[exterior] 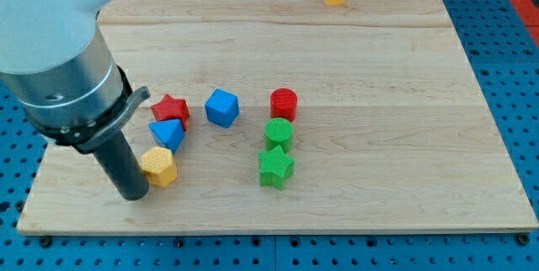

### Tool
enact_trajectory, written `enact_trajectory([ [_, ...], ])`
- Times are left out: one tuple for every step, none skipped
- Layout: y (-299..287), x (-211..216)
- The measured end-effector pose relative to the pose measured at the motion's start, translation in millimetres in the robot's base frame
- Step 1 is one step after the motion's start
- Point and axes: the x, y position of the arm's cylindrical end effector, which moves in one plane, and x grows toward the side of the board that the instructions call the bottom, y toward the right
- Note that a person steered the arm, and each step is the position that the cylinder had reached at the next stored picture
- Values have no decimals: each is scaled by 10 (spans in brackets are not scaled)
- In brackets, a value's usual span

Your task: Move your arm to the right of the yellow heart

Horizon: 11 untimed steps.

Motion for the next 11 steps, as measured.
enact_trajectory([
  [-136,-6],
  [-14,-17],
  [265,19],
  [845,79],
  [1453,463],
  [2514,114],
  [3281,-1212],
  [3572,-2639],
  [3952,-3556],
  [3984,-3768],
  [3651,-3788],
])
